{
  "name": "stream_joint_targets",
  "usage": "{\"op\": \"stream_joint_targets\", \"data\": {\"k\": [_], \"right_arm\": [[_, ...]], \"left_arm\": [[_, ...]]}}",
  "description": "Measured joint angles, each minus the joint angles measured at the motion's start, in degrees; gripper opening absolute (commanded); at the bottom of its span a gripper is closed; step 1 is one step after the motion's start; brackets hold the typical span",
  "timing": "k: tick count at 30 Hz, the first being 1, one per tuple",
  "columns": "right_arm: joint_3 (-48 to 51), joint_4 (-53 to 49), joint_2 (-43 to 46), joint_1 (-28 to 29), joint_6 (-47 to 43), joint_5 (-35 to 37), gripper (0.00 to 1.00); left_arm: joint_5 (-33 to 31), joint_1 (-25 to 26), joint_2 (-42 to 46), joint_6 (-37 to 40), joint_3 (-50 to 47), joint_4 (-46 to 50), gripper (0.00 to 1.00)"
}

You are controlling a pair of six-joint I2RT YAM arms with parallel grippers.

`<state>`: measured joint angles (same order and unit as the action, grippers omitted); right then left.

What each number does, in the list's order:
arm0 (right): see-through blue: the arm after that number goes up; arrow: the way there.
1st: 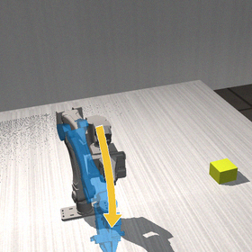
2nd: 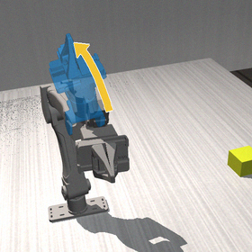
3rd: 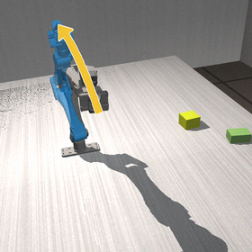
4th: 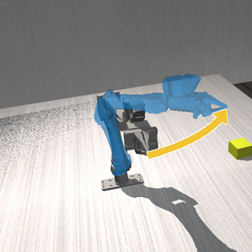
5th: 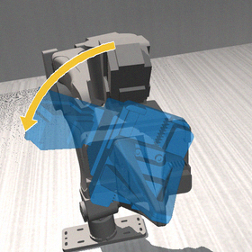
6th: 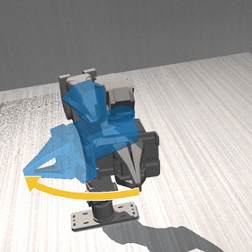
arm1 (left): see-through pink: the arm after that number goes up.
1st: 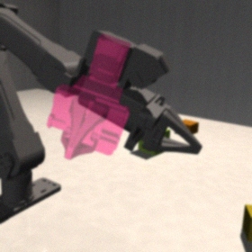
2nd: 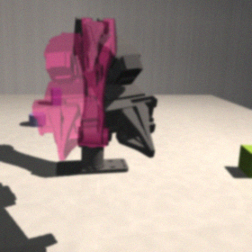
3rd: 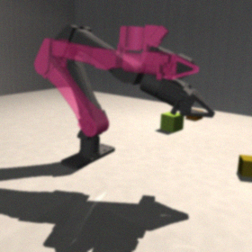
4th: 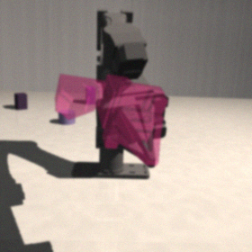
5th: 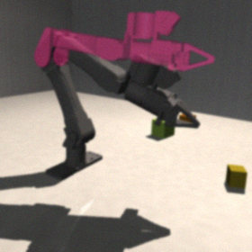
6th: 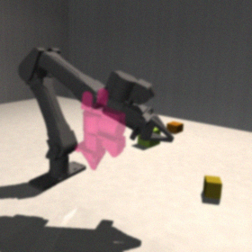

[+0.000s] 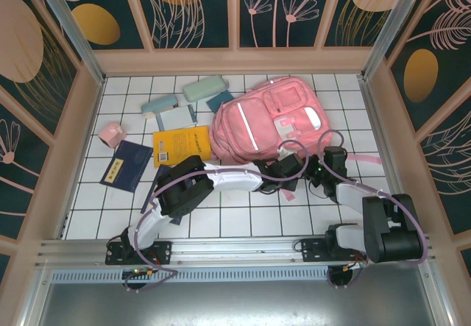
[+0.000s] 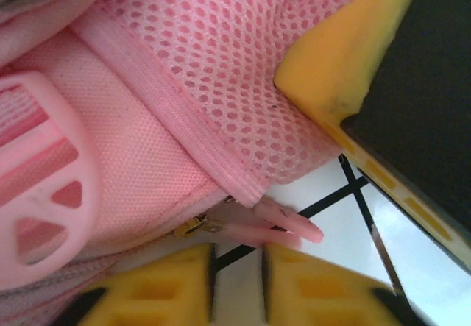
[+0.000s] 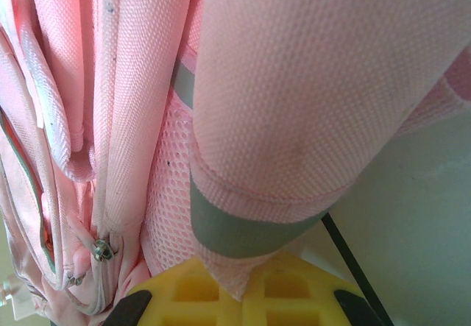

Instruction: Pack the student bag

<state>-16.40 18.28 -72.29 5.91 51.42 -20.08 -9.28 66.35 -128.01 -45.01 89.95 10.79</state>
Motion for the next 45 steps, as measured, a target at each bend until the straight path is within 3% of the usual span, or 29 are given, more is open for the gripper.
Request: {"op": "stream_joint_targets", "data": {"k": [8, 12, 15, 25, 30, 45], "right_arm": [[0.04, 0.00, 0.02, 0.00, 0.00, 0.00, 0.00], [0.04, 0.00, 0.02, 0.00, 0.00, 0.02, 0.00], [0.04, 0.00, 0.00, 0.00, 0.00, 0.00, 0.00], [0.04, 0.00, 0.02, 0.00, -0.02, 0.00, 0.00], [0.04, 0.02, 0.00, 0.00, 0.00, -0.02, 0.00], [0.04, 0.39, -0.68, -0.04, -0.04, -0.20, 0.00]], "left_arm": [[-2.84, 0.00, 0.50, -1.31, -1.31, 0.83, 0.17], [-3.39, -0.02, 2.67, -1.86, -4.37, 0.02, 0.26], [-2.86, -0.07, 3.82, -1.84, -5.66, -0.63, 0.33], [1.07, -0.11, 4.04, -1.70, -4.94, -3.78, 0.36], [1.99, -0.11, 4.02, -1.68, -3.23, -4.13, 0.44], [2.80, -0.83, -0.11, -3.08, 0.11, -1.55, 0.35]]}}
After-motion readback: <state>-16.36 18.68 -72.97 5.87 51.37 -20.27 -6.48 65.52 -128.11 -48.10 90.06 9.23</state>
